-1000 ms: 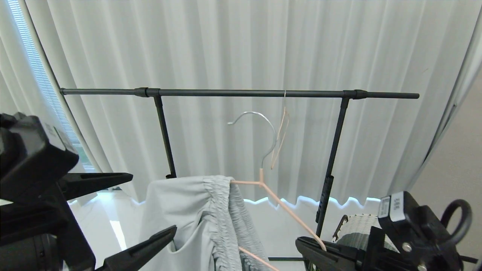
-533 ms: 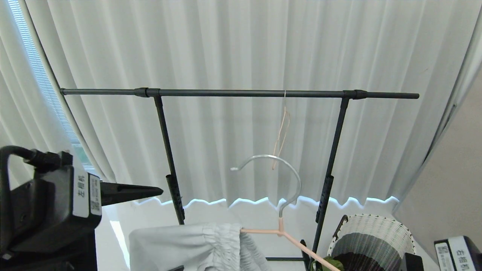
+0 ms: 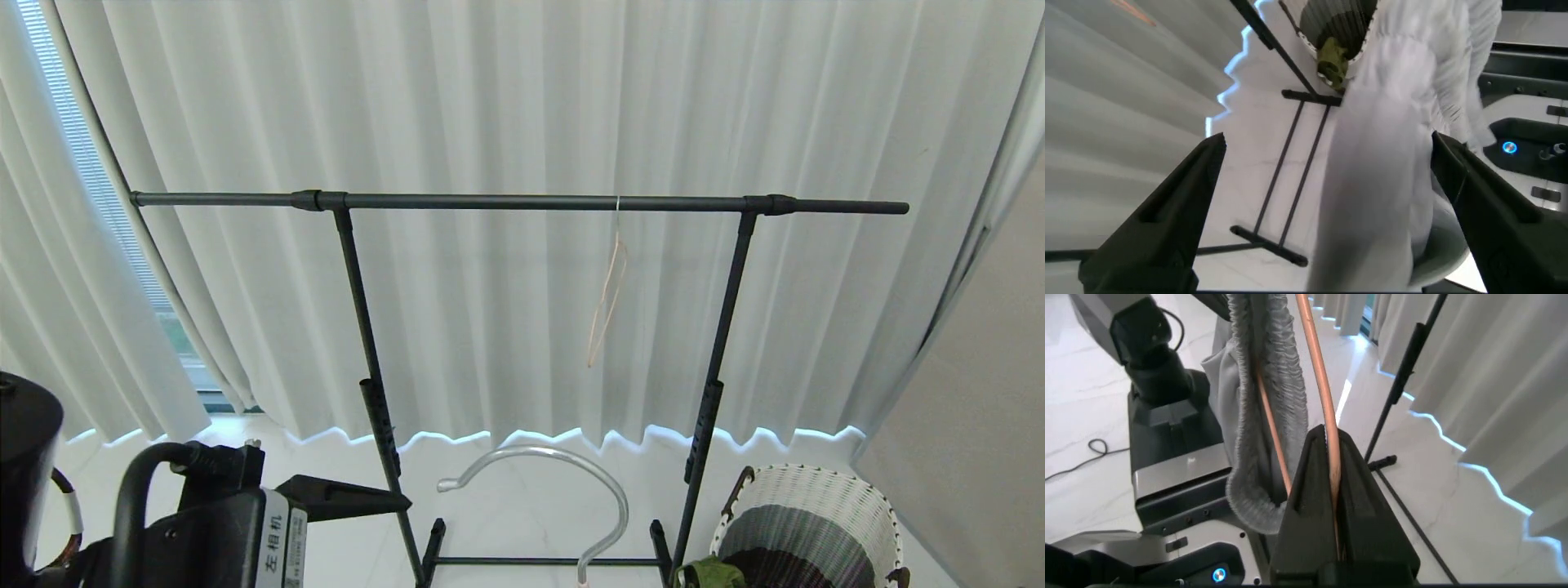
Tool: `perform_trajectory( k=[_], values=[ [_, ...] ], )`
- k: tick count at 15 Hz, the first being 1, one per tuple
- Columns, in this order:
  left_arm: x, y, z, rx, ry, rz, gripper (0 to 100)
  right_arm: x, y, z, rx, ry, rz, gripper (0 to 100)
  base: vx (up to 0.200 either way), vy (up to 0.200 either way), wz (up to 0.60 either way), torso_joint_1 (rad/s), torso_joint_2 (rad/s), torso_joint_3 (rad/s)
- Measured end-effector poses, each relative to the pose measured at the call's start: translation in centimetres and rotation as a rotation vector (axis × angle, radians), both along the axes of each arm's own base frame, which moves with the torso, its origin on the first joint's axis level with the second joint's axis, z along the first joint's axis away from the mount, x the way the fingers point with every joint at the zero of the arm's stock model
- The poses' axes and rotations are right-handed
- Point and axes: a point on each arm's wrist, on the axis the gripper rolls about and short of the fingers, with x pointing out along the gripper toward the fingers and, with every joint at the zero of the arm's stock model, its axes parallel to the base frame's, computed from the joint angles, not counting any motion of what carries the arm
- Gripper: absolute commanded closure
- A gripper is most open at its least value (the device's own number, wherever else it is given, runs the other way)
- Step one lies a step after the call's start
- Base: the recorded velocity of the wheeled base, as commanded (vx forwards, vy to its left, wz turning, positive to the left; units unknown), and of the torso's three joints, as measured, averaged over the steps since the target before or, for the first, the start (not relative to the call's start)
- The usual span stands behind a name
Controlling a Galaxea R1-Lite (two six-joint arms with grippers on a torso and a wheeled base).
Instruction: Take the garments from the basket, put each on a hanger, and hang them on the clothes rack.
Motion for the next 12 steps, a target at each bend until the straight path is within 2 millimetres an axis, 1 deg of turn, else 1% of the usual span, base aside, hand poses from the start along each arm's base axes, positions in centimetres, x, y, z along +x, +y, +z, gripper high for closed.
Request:
perform_trajectory(
  k=[2, 5, 6, 9, 12],
  values=[
    [-0.1, -0.1, -0.1, -0.025, 0.041, -0.051, 0, -0.1, 0.2, 0.0, -0.002, 0.0, 0.009, 100, 0.0, 0.0, 0.0, 0.0, 0.0, 0.0],
    [-0.3, -0.1, -0.5, -0.025, 0.066, -0.06, 0, -0.2, 0.2, 0.0, -0.004, 0.001, 0.014, 100, 0.0, 0.0, 0.0, 0.0, 0.0, 0.0],
    [-0.3, 0.0, -0.6, -0.023, 0.069, -0.06, 100, -0.2, 0.2, 0.0, -0.003, 0.001, 0.014, 100, 0.0, 0.0, 0.0, 0.0, 0.0, 0.0],
    [-0.3, 0.0, -0.7, -0.019, 0.071, -0.061, 100, -0.2, 0.5, 0.3, 0.007, -0.002, 0.014, 100, 0.0, 0.0, 0.0, 0.0, 0.0, 0.0],
    [-0.6, 0.3, -1.5, -0.002, 0.086, -0.062, 100, -0.1, 0.6, 0.4, 0.012, -0.003, 0.013, 100, 0.0, 0.0, 0.0, 0.0, 0.0, 0.0]
  ],
)
